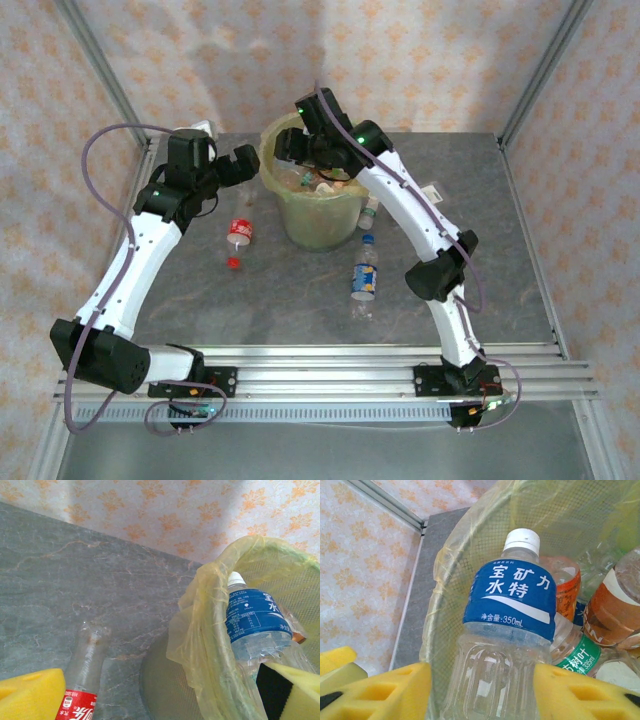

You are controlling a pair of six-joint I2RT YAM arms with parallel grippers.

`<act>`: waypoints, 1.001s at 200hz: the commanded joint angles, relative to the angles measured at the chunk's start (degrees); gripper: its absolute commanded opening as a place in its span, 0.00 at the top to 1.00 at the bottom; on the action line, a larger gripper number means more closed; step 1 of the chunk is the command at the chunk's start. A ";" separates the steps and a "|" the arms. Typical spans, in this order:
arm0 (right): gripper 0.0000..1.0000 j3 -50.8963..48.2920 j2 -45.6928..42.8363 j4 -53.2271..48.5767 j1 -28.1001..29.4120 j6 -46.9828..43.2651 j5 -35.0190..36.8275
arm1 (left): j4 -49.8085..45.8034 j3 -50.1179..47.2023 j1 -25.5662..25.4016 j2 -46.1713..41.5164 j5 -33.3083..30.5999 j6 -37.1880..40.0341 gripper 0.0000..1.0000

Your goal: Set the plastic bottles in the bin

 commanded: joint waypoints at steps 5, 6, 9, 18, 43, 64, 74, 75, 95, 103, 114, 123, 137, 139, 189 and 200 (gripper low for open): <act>0.53 -1.45 -1.99 -0.28 0.41 -0.67 -0.71 | -0.78 0.25 0.24 0.02 -1.11 0.96 0.00; 0.53 -1.53 -1.94 -0.36 0.41 -0.66 -0.72 | -0.78 0.25 0.24 0.01 -1.11 0.94 0.00; 0.54 -1.71 -1.88 -0.49 0.41 -0.78 -0.82 | -0.80 0.25 0.24 0.09 -1.11 0.92 0.00; 0.56 -2.04 -1.48 -1.05 0.41 -0.90 -1.06 | -0.71 0.34 0.24 0.21 -1.03 0.92 0.00; 0.58 -2.31 -0.37 -3.07 0.66 -1.38 -1.41 | -0.79 0.60 0.24 0.44 -0.79 0.81 0.00; 0.60 -2.78 -0.04 -4.43 0.89 -1.83 -0.75 | -0.79 0.65 0.26 0.53 -0.74 0.74 0.00; 0.61 -3.22 0.01 -4.88 0.89 -1.94 -0.35 | -0.78 0.60 0.31 0.59 -0.76 0.74 0.00; 0.61 -3.25 0.03 -4.90 0.91 -1.96 -0.28 | -0.78 0.60 0.27 0.60 -0.76 0.74 0.00; 0.63 -4.12 0.06 -5.76 1.00 -2.26 0.28 | -0.95 0.60 0.26 0.61 -0.84 0.74 0.00; 0.64 -4.37 0.12 -6.11 1.02 -2.38 0.48 | -0.97 0.73 0.29 0.65 -0.85 0.74 0.00; 0.64 -4.42 0.30 -6.59 1.02 -2.46 0.46 | -1.12 0.69 0.24 0.70 -1.00 0.82 0.00; 0.63 -4.26 0.39 -6.75 1.02 -2.56 -0.02 | -1.22 0.78 0.26 0.83 -1.19 0.83 0.00; 0.60 -3.39 0.61 -6.41 1.00 -2.73 -1.27 | -1.31 0.78 0.25 0.88 -1.37 0.83 0.00; 0.60 -3.04 0.65 -6.41 1.02 -2.76 -1.37 | -1.31 0.78 0.24 0.87 -1.37 0.87 0.00; 0.44 7.29 1.18 -7.25 0.97 -5.28 0.57 | -1.38 1.11 0.24 0.86 -1.29 0.85 0.00; 0.41 7.85 0.43 -6.77 0.81 -5.77 1.39 | -1.56 1.26 0.25 0.87 -1.29 0.96 0.00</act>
